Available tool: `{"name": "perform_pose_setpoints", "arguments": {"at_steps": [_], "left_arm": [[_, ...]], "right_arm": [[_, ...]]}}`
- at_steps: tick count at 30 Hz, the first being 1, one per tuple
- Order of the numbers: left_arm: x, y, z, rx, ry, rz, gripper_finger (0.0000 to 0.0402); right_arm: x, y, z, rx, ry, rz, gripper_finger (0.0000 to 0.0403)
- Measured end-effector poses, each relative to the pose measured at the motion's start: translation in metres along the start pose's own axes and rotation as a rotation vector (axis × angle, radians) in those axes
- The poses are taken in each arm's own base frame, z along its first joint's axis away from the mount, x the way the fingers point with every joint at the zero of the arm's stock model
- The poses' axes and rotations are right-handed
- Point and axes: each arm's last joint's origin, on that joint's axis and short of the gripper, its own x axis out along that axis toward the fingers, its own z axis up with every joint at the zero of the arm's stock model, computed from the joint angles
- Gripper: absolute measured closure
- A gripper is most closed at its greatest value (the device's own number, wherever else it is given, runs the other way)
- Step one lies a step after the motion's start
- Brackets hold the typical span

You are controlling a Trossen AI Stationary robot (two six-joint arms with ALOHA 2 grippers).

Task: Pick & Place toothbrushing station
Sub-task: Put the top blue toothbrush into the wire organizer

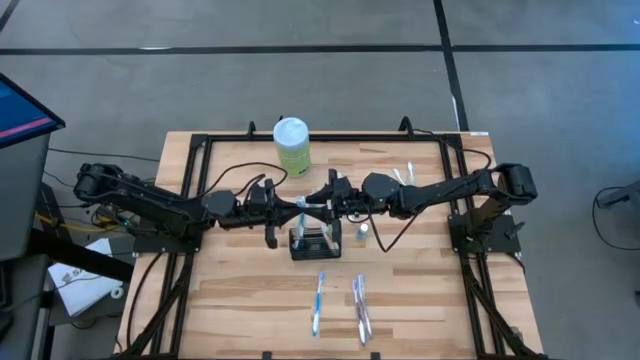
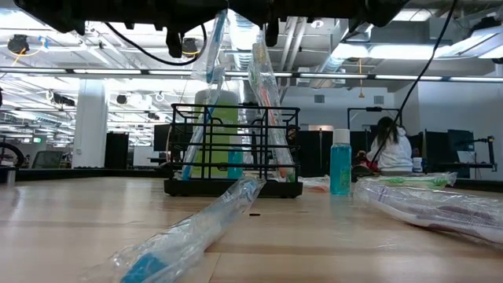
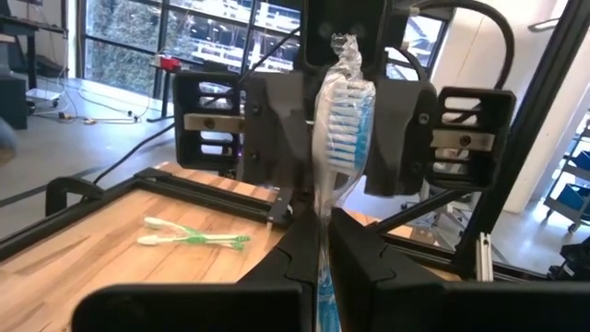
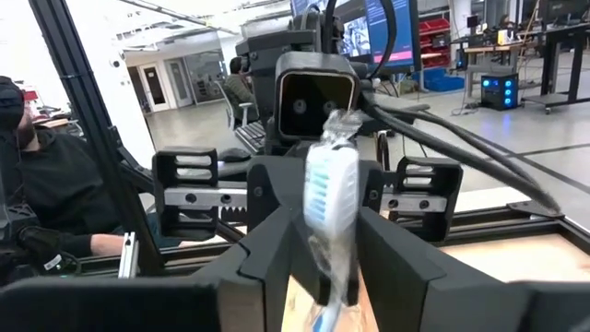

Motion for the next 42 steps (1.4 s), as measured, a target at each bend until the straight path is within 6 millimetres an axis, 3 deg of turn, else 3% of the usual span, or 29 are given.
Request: {"name": "perform_pose_setpoints", "arguments": {"at_steps": [8,16,24,32,42], "left_arm": [[0.0,-0.001,0.001,-0.004,-0.007,-0.004,0.0397],[0.0,-0.001,0.001,-0.003,-0.007,-0.006,0.0393],[-0.001,-0.001,0.002,-0.001,-0.004,-0.012,0.0357],[-0.011,0.0,0.01,0.01,0.029,-0.007,0.0335],[-0.018,-0.003,0.012,0.016,0.062,-0.019,0.0339]], "right_arm": [[0.0,0.0,0.0,-0.046,0.002,-0.001,0.039],[0.0,0.002,-0.001,-0.053,0.003,0.005,0.0395],[-0.003,0.003,0.004,-0.083,-0.003,0.013,0.0398],[-0.014,0.006,0.018,-0.11,0.012,0.007,0.0398],[-0.033,0.008,0.039,-0.168,0.027,-0.058,0.0398]]}}
